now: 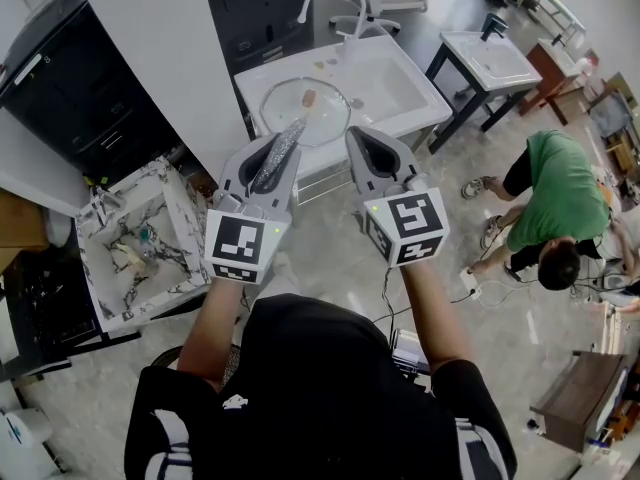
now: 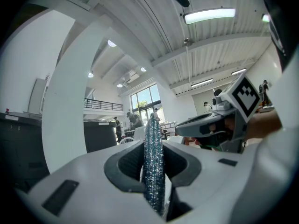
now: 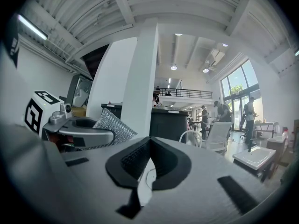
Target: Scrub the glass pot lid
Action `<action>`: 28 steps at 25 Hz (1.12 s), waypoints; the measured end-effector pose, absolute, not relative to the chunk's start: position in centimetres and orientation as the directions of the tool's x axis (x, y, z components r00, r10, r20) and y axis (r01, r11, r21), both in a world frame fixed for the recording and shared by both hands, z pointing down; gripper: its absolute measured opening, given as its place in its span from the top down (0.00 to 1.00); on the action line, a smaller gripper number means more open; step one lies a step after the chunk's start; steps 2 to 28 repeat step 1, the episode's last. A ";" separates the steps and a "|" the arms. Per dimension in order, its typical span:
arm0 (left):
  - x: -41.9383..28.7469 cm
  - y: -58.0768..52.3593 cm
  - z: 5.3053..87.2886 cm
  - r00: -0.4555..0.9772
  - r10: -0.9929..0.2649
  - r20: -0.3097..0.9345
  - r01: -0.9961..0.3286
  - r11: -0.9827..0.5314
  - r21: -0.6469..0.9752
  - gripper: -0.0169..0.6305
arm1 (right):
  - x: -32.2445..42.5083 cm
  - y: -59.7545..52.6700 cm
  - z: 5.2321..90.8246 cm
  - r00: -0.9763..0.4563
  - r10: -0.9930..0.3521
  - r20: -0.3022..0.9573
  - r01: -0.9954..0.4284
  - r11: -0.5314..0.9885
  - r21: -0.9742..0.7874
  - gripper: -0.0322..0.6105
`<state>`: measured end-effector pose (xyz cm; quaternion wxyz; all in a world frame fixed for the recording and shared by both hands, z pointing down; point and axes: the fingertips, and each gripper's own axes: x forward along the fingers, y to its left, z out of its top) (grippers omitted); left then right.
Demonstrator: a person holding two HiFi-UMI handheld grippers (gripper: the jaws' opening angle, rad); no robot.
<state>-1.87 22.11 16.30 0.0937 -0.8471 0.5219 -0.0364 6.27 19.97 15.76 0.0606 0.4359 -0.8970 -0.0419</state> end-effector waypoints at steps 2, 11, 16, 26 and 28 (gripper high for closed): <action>-1.8 22.1 16.3 0.454 -0.890 -0.036 -0.877 -0.439 -0.197 0.85 | 6.3 20.0 15.8 -0.612 -0.787 0.072 -0.777 0.616 0.126 0.95; -1.8 22.1 16.3 0.454 -0.890 -0.036 -0.877 -0.439 -0.197 0.85 | 6.3 20.0 15.8 -0.612 -0.787 0.072 -0.777 0.616 0.126 0.95; -1.8 22.1 16.3 0.454 -0.890 -0.036 -0.877 -0.439 -0.197 0.85 | 6.3 20.0 15.8 -0.612 -0.787 0.072 -0.777 0.616 0.126 0.95; -1.8 22.1 16.3 0.454 -0.890 -0.036 -0.877 -0.439 -0.197 0.85 | 6.3 20.0 15.8 -0.612 -0.787 0.072 -0.777 0.616 0.126 0.95; -1.8 22.1 16.3 0.454 -0.890 -0.036 -0.877 -0.439 -0.197 0.85 | 6.3 20.0 15.8 -0.612 -0.787 0.072 -0.777 0.616 0.126 0.95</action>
